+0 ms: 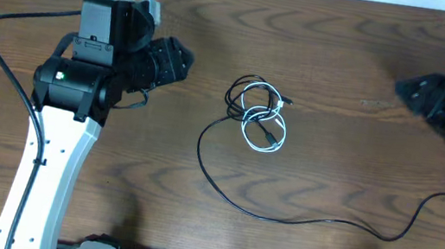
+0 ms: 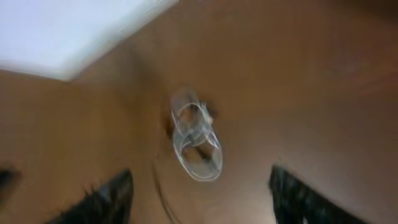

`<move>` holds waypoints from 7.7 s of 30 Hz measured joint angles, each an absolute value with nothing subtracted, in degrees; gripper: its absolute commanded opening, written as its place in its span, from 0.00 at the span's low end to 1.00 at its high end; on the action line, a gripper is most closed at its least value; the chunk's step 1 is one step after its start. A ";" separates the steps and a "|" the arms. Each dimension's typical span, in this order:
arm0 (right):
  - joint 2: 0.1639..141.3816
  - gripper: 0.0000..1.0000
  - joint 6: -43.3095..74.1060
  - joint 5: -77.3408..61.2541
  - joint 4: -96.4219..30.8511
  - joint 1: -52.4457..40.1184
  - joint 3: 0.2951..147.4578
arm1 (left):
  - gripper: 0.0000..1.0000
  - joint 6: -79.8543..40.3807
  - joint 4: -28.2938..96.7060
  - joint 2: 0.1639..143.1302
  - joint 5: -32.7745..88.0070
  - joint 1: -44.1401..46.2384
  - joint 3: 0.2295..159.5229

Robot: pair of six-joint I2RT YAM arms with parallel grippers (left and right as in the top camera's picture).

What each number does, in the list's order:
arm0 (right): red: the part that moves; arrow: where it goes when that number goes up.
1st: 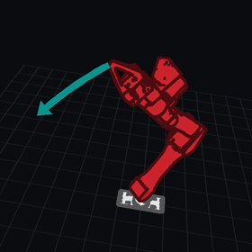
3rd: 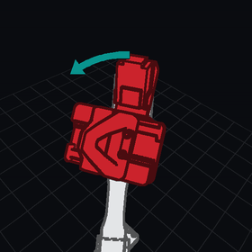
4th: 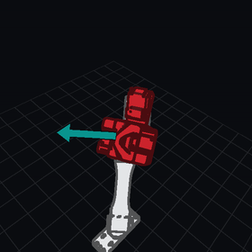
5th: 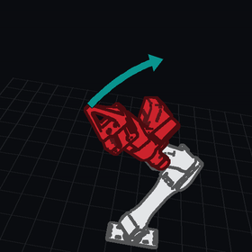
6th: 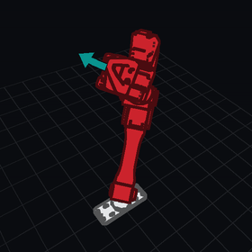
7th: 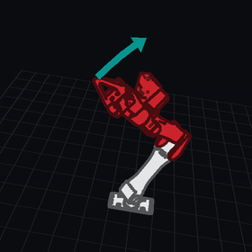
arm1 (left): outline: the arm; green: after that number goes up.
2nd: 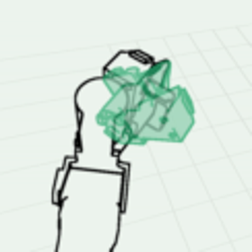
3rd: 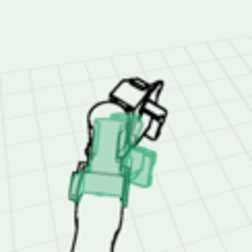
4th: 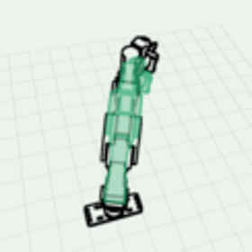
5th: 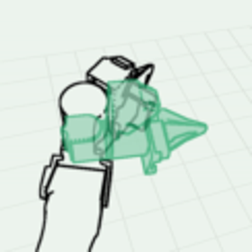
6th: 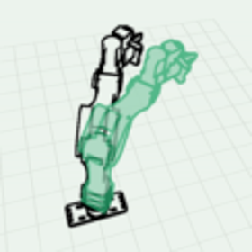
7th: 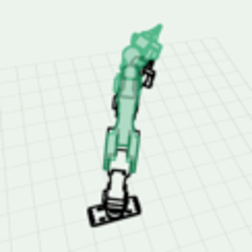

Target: Untangle cables

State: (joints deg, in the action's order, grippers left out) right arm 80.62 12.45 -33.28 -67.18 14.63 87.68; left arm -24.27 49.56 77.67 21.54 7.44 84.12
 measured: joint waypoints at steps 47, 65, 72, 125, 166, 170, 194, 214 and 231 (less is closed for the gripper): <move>80.95 0.70 -24.64 -11.64 -66.76 -22.37 49.17 | 0.49 -19.40 54.89 77.67 11.81 7.44 84.12; 90.96 0.99 -27.20 -9.15 -60.84 -22.44 46.26 | 0.50 -19.40 55.51 77.67 11.81 7.44 84.12; 91.77 0.33 -24.47 -11.66 -56.38 -24.25 46.24 | 0.50 -19.40 55.53 77.67 11.81 7.44 84.12; 72.29 0.01 16.58 -20.29 -36.56 -15.99 98.28 | 0.50 -19.40 53.54 77.67 11.66 7.44 84.12; 131.57 0.45 -39.51 -50.70 -79.96 -53.06 98.39 | 0.50 -20.75 59.55 77.67 7.33 -10.44 84.12; 131.57 0.40 -38.30 -49.93 -77.71 -54.74 98.39 | 0.50 -20.75 59.42 77.67 7.14 -15.05 84.12; 118.43 0.01 -19.86 -40.93 -67.48 -45.04 113.58 | 0.50 -20.75 59.83 77.67 7.14 -22.87 84.12; 87.42 0.01 5.74 -30.44 -34.89 -12.73 125.05 | 0.49 -20.75 59.83 77.67 15.35 -21.78 84.12; 105.91 0.01 7.27 -16.05 -20.78 -14.09 122.28 | 0.49 -20.73 58.96 77.67 16.27 -17.02 84.12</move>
State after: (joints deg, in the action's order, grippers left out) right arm 105.91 7.27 -16.05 -20.78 -14.09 122.28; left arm -20.73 58.96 77.67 16.27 -17.02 84.12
